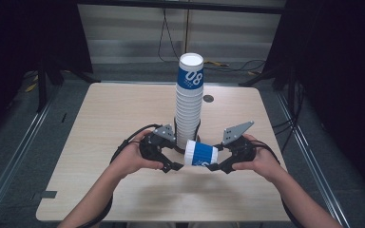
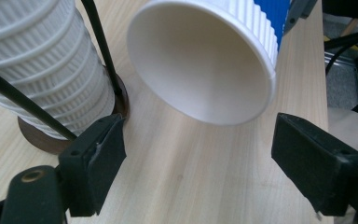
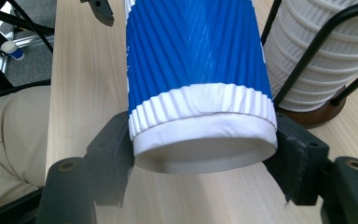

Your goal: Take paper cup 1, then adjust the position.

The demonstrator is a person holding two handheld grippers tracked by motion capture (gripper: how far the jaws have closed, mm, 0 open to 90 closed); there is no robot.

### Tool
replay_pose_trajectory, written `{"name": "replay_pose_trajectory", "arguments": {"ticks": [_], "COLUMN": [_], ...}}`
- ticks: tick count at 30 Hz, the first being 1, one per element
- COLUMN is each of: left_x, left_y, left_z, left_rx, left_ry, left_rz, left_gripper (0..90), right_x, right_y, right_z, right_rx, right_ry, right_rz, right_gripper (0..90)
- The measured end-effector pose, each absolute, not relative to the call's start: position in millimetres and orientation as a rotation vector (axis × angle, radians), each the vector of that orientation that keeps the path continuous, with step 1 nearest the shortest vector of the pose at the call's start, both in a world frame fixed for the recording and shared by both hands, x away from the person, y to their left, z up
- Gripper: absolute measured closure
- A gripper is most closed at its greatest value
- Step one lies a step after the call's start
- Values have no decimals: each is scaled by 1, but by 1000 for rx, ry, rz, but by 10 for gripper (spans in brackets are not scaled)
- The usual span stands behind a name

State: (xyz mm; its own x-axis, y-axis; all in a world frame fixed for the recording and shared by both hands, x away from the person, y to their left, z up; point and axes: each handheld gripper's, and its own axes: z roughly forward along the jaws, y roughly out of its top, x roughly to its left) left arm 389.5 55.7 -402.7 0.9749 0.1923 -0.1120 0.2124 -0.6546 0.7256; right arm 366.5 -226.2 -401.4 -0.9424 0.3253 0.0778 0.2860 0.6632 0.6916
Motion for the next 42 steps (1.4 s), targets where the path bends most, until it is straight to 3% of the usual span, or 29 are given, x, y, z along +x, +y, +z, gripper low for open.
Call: {"name": "replay_pose_trajectory", "arguments": {"ticks": [24, 42], "left_x": [389, 391], "left_y": [54, 49], "left_z": [-399, -401], "left_rx": [2229, 2217], "left_ry": [235, 168], "left_rz": [28, 14], "left_gripper": [152, 60], "right_x": [365, 365], "right_y": [-223, -216], "right_z": [-395, -396], "right_rx": [495, 453], "right_ry": [2806, 2825], "right_rz": [1219, 1248], "right_gripper": [300, 300]}}
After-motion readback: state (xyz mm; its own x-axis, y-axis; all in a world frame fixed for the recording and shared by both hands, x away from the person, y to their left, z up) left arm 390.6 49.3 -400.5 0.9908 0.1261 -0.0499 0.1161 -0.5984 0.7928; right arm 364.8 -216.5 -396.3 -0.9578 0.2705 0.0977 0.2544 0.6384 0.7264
